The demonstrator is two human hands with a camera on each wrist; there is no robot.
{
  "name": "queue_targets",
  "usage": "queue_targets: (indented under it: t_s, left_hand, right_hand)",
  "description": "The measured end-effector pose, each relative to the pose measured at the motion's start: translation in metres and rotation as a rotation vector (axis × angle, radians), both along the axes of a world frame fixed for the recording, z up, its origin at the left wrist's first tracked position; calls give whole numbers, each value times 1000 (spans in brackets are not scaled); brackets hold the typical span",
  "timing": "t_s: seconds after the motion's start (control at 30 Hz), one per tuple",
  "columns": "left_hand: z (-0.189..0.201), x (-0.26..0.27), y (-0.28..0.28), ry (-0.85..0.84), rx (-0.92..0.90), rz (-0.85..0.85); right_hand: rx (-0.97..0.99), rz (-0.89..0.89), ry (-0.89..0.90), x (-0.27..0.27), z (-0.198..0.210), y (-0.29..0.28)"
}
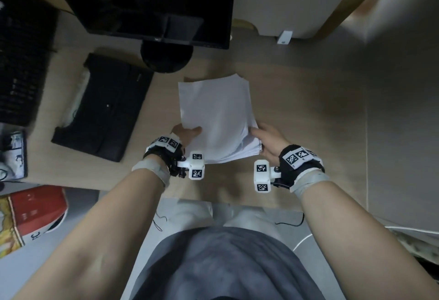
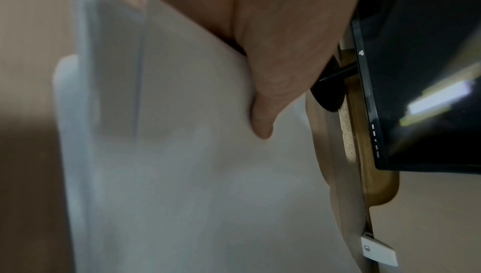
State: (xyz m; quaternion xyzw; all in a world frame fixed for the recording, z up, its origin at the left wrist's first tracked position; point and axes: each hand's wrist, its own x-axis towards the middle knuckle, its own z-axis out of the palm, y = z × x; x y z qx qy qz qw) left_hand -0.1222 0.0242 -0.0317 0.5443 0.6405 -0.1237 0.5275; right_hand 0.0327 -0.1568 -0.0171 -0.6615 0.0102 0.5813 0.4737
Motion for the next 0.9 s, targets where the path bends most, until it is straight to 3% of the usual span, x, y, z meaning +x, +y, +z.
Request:
queue_targets:
  t_s: [0.13,0.3,0.57,0.7,0.8,0.9]
  left_hand:
    - [2,0,-12,34,-18,62]
    - [-3,-7,-25,-74,18,169]
    - [-1,-6,-33,-55,41,150]
    - [-6,-14,-21,-50,-12,112]
    - [-33,-29,-5,-67,-55,90]
    - [-23,-36,-2,-99,-122,111]
  right_hand:
    - [22,101,-36,7,1,-9]
    - [68,141,35,19,7,-24]
    - [165,160,98,19,-2,-47]
    - [95,139,115,14,-2,-44]
    - [-8,39,136,15,-1,-28]
    - [-244,253,-43,9,-8,-5]
